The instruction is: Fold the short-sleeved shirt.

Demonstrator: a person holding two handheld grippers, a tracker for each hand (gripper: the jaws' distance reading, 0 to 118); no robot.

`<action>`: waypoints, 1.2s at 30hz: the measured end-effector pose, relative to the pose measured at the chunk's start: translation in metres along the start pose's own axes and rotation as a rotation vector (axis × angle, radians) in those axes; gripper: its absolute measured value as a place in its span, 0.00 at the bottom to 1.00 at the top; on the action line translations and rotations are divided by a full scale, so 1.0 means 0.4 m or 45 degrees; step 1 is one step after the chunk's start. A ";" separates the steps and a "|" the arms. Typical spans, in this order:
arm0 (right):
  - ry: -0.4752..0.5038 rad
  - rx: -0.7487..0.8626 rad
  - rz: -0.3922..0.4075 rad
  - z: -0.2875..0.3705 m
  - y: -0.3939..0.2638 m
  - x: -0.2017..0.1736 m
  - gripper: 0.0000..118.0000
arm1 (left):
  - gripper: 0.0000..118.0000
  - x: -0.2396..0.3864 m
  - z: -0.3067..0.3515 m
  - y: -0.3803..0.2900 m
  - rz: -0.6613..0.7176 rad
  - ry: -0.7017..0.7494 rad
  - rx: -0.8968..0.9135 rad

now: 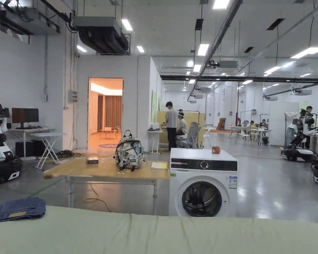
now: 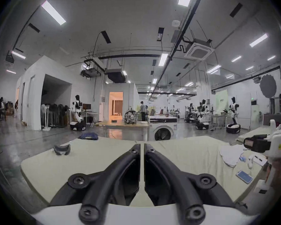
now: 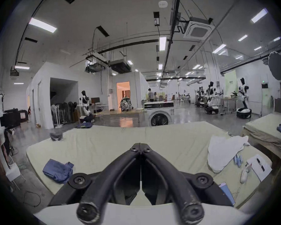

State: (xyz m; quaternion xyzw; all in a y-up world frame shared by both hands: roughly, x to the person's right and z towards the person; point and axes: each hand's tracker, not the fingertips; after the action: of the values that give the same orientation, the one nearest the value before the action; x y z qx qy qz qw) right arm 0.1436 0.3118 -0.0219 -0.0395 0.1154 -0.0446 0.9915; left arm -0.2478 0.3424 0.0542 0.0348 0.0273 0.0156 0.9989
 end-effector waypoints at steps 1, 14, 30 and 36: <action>-0.011 0.001 0.004 -0.001 0.000 0.001 0.06 | 0.00 -0.001 0.002 -0.001 0.015 -0.013 0.010; 0.043 0.088 0.032 0.010 0.026 -0.028 0.98 | 0.78 0.008 -0.002 0.014 0.027 -0.018 -0.003; 0.117 0.131 -0.080 0.019 0.034 -0.044 1.00 | 0.78 0.077 -0.001 0.036 -0.072 -0.140 -0.059; -0.033 0.102 -0.320 0.010 0.076 -0.030 1.00 | 0.78 0.100 -0.014 0.037 -0.154 -0.108 -0.128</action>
State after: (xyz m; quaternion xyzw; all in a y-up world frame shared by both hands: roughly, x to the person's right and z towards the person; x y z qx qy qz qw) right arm 0.1352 0.3434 -0.0181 -0.0145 0.0947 -0.1727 0.9803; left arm -0.2088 0.3590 0.0475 -0.0163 -0.0137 -0.0448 0.9988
